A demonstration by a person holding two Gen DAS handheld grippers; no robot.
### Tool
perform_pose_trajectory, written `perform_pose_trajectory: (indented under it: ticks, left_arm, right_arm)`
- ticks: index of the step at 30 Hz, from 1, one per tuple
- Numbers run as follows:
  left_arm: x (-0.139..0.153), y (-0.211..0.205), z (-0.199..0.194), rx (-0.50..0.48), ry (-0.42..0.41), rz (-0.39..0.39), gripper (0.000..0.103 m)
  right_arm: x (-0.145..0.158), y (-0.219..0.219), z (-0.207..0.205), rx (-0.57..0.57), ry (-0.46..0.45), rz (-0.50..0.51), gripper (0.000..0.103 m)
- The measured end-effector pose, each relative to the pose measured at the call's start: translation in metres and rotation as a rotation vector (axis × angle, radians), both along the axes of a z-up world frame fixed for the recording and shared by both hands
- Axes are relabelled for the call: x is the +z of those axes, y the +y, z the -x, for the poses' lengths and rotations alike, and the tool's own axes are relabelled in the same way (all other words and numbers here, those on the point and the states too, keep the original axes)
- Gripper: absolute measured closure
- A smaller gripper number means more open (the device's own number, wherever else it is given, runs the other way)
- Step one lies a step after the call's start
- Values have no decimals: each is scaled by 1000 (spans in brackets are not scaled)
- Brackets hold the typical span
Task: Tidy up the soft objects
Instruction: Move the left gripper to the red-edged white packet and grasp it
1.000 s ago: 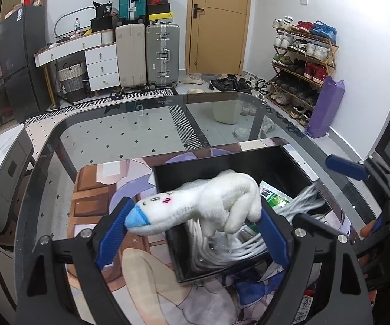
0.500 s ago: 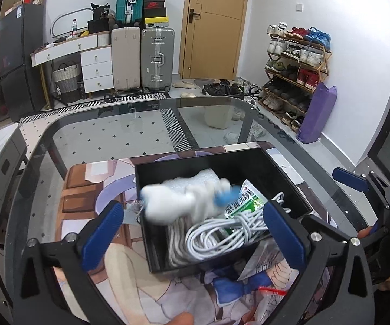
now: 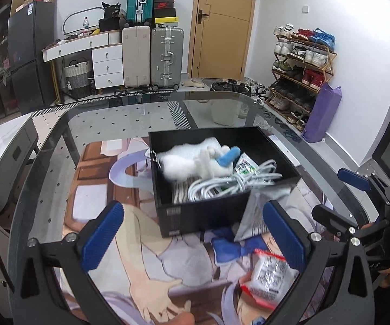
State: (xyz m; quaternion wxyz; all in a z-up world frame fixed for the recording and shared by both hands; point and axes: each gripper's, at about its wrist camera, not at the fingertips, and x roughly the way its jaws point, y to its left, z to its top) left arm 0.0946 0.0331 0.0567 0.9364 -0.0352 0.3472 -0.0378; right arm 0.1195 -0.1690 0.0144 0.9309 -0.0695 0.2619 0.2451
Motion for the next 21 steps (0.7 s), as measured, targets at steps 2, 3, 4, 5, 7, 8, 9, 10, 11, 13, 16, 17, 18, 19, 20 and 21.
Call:
perform_pose_trajectory:
  ticks: [2, 3, 4, 5, 7, 8, 9, 10, 11, 13, 16, 17, 18, 19, 20, 21]
  left_arm:
    - [-2, -3, 6, -6, 3, -11, 0]
    - [-2, -4, 8, -8, 2, -14, 0]
    - [-2, -6, 11, -10, 1, -17, 0]
    - [-3, -7, 14, -13, -1, -16, 0]
    - [-3, -9, 18, -17, -1, -4, 0]
    - [-5, -11, 20, -26, 0, 2, 0]
    - [-6, -13, 22, -33, -1, 4, 0]
    - [-8, -15, 24, -35, 0, 1, 0]
    - [-11, -18, 26, -40, 4, -2, 0]
    - [-15, -23, 28, -56, 16, -2, 0]
    - [-23, -32, 31, -87, 30, -17, 0]
    - [-25, -35, 32, -88, 33, -25, 0]
    - [-28, -37, 33, -85, 36, -33, 0]
    - [-30, -38, 33, -82, 39, -38, 0]
    - [-33, -40, 33, -78, 43, -40, 0]
    - [-35, -40, 33, -77, 49, -41, 0]
  right_arm:
    - [-2, -5, 4, -2, 8, -5, 1]
    - [-2, -7, 5, -4, 10, -10, 1]
    - [-2, -9, 7, -9, 14, -17, 1]
    - [-3, -11, 8, -14, 18, -21, 1]
    - [-4, -14, 10, -16, 30, -11, 1]
    - [-4, -15, 11, -22, 25, -6, 1]
    - [-3, -16, 11, -27, 24, -5, 1]
    - [-2, -17, 10, -26, 30, -7, 1]
    - [-2, -17, 9, -24, 34, -8, 1]
    - [-4, -19, 9, -27, 41, -4, 1]
    - [-7, -20, 8, -23, 61, -3, 1]
    - [-8, -20, 8, -21, 67, 2, 1]
    - [-9, -19, 8, -12, 72, 7, 1]
    - [-9, -19, 8, -7, 74, 9, 1]
    - [-10, -18, 8, -3, 75, 12, 1]
    - [-11, -18, 8, 2, 80, 16, 1]
